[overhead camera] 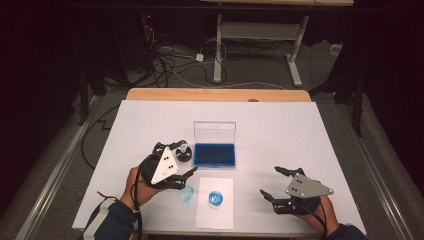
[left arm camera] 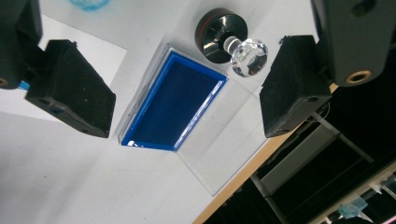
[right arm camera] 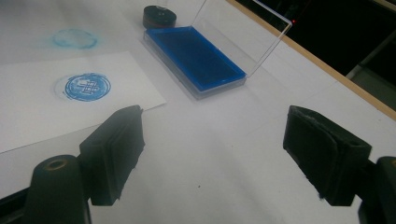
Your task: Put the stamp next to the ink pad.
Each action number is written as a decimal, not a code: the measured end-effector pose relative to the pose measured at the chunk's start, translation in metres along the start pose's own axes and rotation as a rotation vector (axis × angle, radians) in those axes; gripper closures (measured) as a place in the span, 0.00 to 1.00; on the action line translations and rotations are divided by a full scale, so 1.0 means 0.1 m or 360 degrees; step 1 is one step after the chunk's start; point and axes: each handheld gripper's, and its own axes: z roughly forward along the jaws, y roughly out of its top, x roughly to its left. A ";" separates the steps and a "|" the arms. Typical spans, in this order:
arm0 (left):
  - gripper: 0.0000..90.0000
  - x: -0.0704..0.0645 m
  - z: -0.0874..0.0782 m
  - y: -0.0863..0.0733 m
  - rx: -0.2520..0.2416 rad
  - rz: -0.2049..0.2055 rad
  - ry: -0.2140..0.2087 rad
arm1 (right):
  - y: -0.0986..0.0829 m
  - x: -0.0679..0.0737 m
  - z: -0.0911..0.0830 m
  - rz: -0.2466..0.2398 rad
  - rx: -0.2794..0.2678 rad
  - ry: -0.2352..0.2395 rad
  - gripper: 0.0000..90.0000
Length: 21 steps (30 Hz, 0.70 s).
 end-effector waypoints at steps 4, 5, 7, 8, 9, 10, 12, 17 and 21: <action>0.19 -0.05 -0.03 -0.03 -0.0008 0.0017 0.0003 | 0.00 0.00 -0.01 0.0000 -0.0007 -0.0002 0.23; 0.19 -0.06 -0.04 -0.04 -0.0009 0.0019 0.0003 | 0.00 0.00 -0.01 0.0002 -0.0006 -0.0006 0.23; 0.19 -0.08 -0.06 -0.06 -0.0017 0.0017 0.0013 | 0.00 -0.01 -0.01 0.0004 -0.0007 -0.0007 0.23; 0.19 -0.08 -0.07 -0.07 -0.0023 0.0015 0.0015 | 0.00 -0.01 -0.01 0.0005 -0.0004 -0.0009 0.23; 0.19 -0.09 -0.07 -0.08 -0.0026 0.0013 0.0021 | -0.01 -0.01 -0.01 0.0008 -0.0006 -0.0010 0.23; 0.19 -0.09 -0.08 -0.10 -0.0017 0.0011 0.0019 | -0.01 -0.01 -0.01 0.0008 -0.0006 -0.0012 0.23; 0.19 -0.10 -0.08 -0.14 -0.0005 0.0005 0.0025 | -0.01 -0.02 -0.02 0.0006 -0.0003 -0.0018 0.23; 0.19 -0.11 -0.10 -0.25 0.0020 -0.0011 0.0044 | -0.01 -0.04 -0.01 0.0012 -0.0014 -0.0019 0.23; 0.19 -0.12 -0.14 -0.34 0.0014 -0.0049 0.0062 | -0.01 -0.03 0.01 0.0003 -0.0011 -0.0017 0.23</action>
